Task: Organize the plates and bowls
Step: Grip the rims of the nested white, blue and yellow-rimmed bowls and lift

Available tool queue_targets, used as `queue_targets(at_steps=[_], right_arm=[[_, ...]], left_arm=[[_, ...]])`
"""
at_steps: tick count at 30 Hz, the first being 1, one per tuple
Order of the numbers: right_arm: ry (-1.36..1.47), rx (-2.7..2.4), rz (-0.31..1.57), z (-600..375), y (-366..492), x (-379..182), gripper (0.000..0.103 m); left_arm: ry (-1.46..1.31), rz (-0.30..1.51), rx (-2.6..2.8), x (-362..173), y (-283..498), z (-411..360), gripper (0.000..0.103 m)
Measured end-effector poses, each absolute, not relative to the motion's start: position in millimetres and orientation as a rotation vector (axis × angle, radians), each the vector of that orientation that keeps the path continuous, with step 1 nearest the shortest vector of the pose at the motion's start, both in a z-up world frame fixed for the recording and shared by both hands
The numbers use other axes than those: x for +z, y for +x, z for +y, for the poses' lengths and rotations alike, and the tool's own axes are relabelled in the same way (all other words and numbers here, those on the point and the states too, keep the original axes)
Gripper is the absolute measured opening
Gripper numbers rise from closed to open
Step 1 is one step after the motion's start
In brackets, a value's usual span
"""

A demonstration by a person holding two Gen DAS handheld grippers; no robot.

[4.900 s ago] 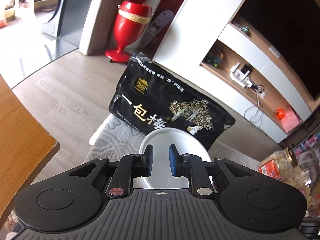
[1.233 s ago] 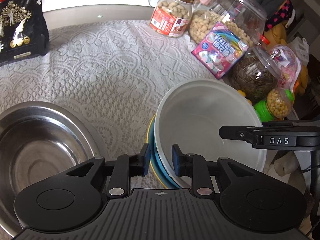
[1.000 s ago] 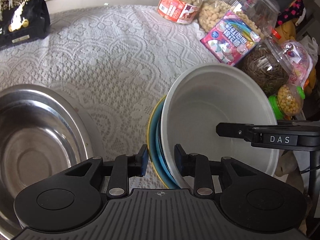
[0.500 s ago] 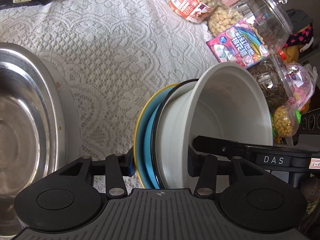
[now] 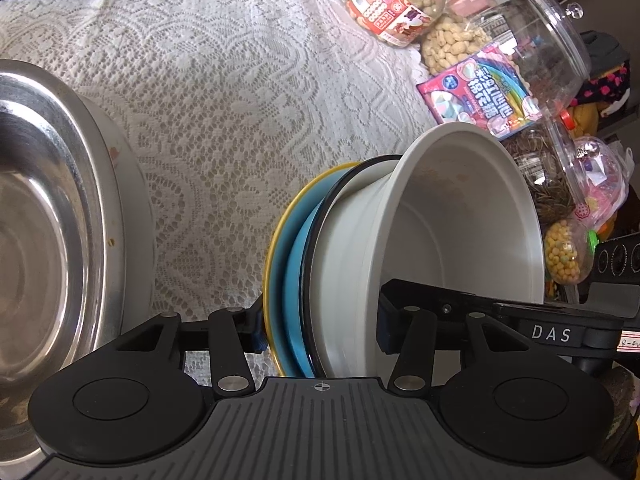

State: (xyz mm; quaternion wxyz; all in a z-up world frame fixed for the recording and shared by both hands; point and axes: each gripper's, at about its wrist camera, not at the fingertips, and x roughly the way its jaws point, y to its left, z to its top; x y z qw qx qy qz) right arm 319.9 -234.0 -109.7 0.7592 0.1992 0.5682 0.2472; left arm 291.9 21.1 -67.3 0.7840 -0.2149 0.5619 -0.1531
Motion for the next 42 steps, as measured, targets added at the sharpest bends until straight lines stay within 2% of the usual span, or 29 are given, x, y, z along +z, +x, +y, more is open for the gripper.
queue_targets(at_steps=[11,23,42], right_arm=[[0.35,0.507,1.322,-224.7,328.9,-104.9,0.055],[0.324,0.536,1.309,-223.5,330.3,-103.1,0.055],[0.323,0.519,1.326,-220.3,333.1,-100.7,0.054]], left_arm=[[-0.451,1.269,-0.306,-67.1,300.7,17.2,0.054],[-0.346,1.234,-0.377,-65.4,299.8,12.4,0.057],[-0.416,1.346,-0.336,-67.4,308.8,17.8,0.054]])
